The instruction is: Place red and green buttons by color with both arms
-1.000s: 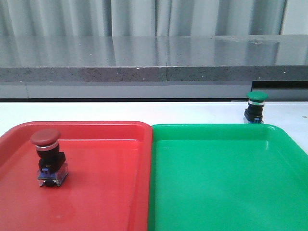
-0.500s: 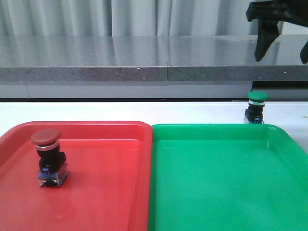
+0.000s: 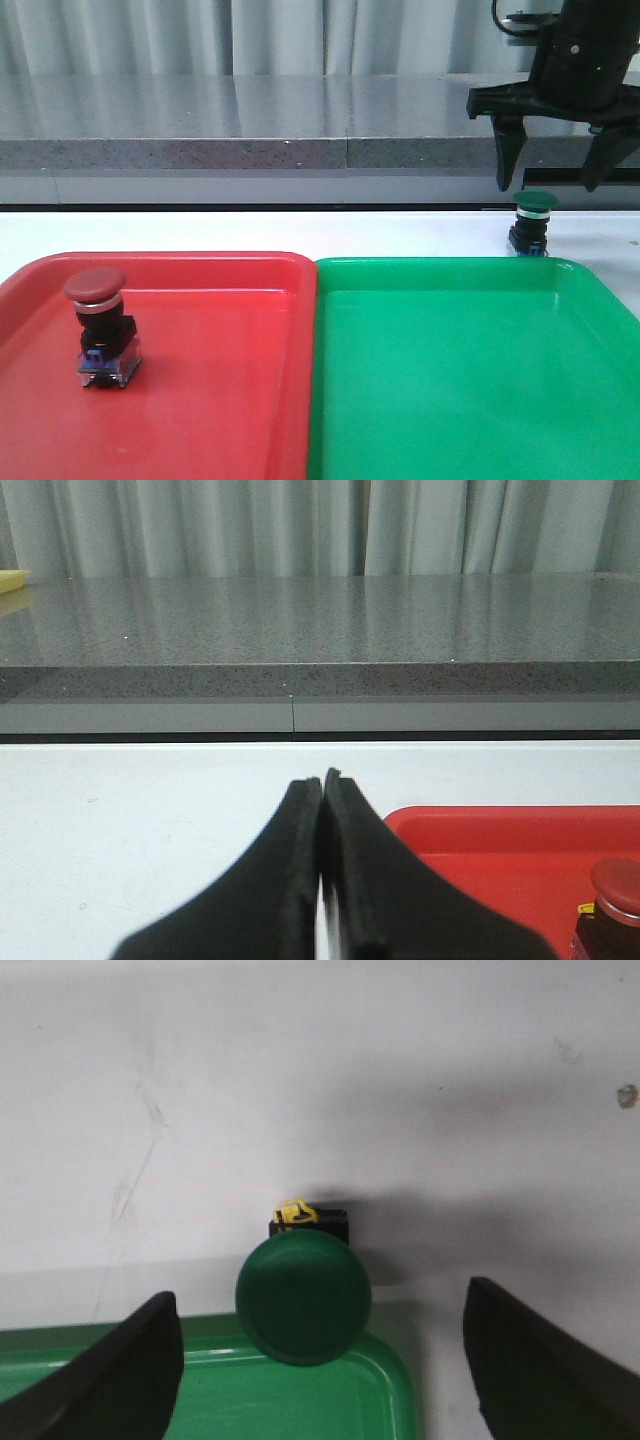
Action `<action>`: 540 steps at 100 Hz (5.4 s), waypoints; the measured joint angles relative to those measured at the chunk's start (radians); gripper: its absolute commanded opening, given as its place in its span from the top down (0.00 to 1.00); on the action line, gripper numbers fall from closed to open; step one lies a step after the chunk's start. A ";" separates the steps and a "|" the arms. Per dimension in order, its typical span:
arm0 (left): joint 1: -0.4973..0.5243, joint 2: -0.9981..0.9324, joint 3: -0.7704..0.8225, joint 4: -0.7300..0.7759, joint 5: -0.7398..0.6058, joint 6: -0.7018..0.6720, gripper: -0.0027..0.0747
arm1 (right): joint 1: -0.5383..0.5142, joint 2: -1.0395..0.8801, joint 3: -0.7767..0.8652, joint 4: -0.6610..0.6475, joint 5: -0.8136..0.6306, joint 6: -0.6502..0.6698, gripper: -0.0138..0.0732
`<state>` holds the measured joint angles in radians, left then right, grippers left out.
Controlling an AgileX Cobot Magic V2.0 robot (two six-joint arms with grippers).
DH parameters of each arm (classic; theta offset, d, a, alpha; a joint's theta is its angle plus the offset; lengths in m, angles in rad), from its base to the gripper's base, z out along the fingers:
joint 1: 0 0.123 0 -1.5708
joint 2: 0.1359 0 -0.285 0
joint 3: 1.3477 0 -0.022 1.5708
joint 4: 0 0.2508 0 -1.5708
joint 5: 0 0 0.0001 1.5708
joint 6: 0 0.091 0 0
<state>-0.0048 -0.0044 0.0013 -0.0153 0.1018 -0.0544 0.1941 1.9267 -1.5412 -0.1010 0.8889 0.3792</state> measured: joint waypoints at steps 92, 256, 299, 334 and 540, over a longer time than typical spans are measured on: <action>0.000 0.000 0.000 0.000 0.000 0.000 0.99 | 0.034 -0.097 -0.030 -0.028 0.054 -0.007 0.69; 0.000 0.000 0.000 0.000 0.000 0.000 0.99 | 0.461 -0.262 0.463 -0.127 -0.124 0.353 0.19; 0.000 0.000 0.000 0.000 0.000 0.000 0.99 | 0.447 -0.400 0.463 -0.125 -0.127 0.355 0.19; 0.000 0.000 0.000 0.000 0.000 0.000 0.99 | 0.233 -0.663 0.501 -0.123 -0.169 0.236 0.34; 0.000 0.000 0.000 0.000 0.000 0.000 0.99 | -0.215 -1.912 1.570 0.052 -0.837 -0.187 0.92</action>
<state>-0.0048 -0.0044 0.0013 -0.0153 0.1018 -0.0544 -0.0210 0.0145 0.0284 -0.0489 0.0521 0.1921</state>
